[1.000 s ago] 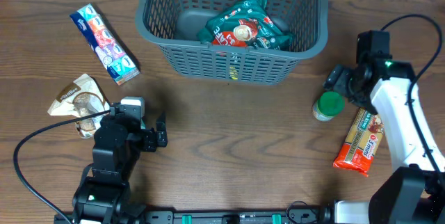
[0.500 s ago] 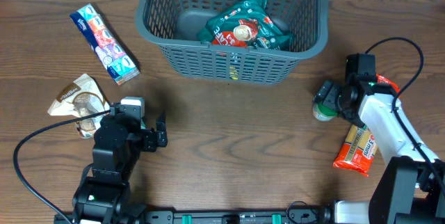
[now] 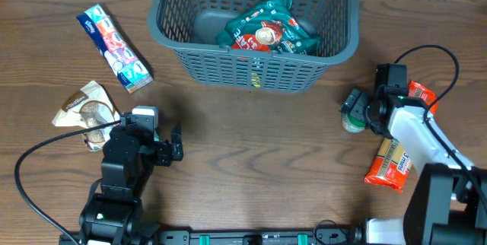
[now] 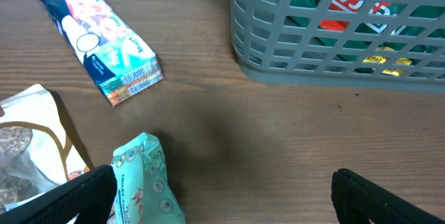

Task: Pack container
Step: 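Move the right gripper to the green-lidded jar and grasp it, then carry the jar over the basket and release it inside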

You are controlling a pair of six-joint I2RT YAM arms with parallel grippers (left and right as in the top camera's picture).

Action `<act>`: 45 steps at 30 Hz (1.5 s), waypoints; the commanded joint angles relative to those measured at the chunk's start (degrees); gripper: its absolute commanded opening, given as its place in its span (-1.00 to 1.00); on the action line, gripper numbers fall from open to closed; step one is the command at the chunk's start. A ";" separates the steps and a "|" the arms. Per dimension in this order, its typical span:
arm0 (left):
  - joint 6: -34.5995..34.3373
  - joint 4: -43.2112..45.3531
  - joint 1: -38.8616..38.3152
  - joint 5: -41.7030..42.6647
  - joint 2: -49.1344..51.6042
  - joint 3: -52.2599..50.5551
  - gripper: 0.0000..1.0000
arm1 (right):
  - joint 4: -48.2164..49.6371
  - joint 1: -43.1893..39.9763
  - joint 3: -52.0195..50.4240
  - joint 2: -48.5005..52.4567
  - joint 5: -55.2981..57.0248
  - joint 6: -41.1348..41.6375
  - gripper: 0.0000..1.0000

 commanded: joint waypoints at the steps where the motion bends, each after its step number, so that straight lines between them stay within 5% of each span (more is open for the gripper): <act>1: -0.74 -0.15 0.02 -0.66 0.07 1.27 0.97 | 0.70 -0.20 -0.37 3.19 -1.90 0.61 0.98; 13: -0.74 -0.15 0.02 -0.66 0.07 1.27 0.97 | 1.51 -0.20 -0.35 6.25 -2.69 0.59 0.90; 32: -0.74 -0.13 0.02 -0.66 0.07 1.27 0.97 | 1.49 -0.20 -0.24 6.25 -2.69 0.59 -0.37; 38: -0.74 -0.15 0.02 -0.66 0.07 1.27 0.97 | -0.57 -0.20 3.28 5.66 -2.64 -0.66 -0.97; 45: -0.74 -0.15 0.02 -0.66 0.07 1.27 0.97 | -15.04 -0.22 22.60 4.50 2.21 -4.85 -0.98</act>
